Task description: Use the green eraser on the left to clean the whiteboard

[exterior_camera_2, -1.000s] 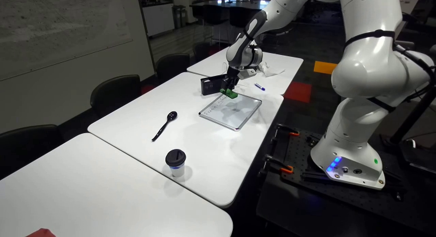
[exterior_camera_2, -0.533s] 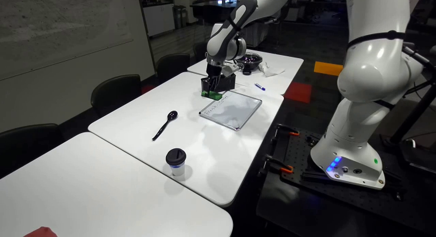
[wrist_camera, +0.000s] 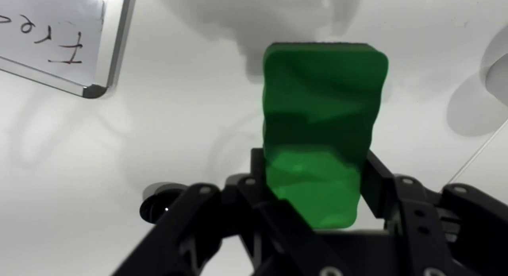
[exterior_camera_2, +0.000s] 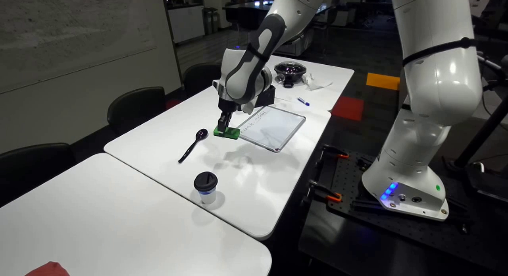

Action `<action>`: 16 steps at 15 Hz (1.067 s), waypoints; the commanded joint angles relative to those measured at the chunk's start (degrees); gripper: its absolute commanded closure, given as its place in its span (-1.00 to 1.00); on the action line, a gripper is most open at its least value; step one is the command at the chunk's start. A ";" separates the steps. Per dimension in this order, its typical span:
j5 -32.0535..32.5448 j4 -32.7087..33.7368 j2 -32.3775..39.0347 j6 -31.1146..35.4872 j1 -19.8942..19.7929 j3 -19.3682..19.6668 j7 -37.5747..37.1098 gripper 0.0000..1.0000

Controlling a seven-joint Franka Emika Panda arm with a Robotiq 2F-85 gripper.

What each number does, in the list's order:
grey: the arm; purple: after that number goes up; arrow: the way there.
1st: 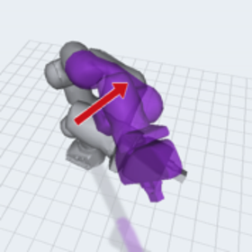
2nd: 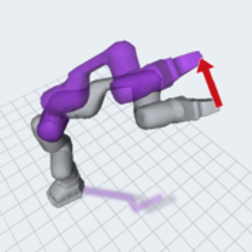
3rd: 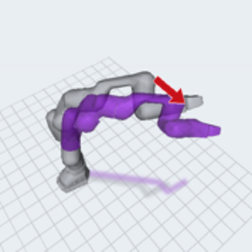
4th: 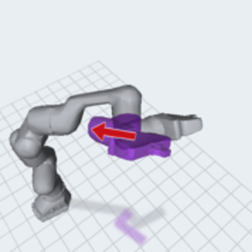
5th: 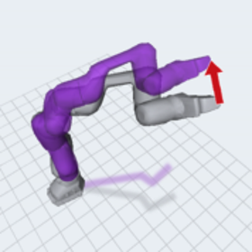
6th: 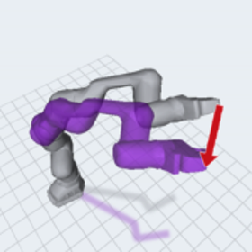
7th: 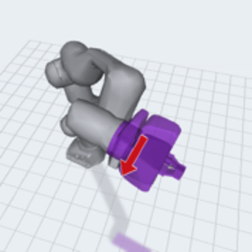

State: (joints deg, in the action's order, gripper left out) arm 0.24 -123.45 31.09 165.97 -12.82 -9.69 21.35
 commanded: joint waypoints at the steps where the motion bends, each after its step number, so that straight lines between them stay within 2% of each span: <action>1: 1.58 -0.14 5.79 11.07 0.71 -1.47 1.38 0.33; 4: 5.28 1.80 11.27 16.02 2.60 -0.47 -0.77 0.33; 6: 7.01 3.65 14.03 16.21 4.88 1.55 -2.20 0.33; 11: 7.44 9.14 18.43 11.44 11.33 6.69 -5.52 0.33; 12: 7.47 9.88 18.76 10.30 12.95 8.04 -6.33 -0.23; 13: 7.53 10.44 18.86 8.94 13.91 8.73 -6.86 -0.69; 15: 7.54 10.84 18.04 5.98 15.42 9.69 -7.95 -0.75; 16: 7.52 10.85 17.30 4.58 16.48 10.57 -8.72 -0.88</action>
State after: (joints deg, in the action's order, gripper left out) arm 6.65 -113.66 50.00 175.32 0.86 -1.44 16.00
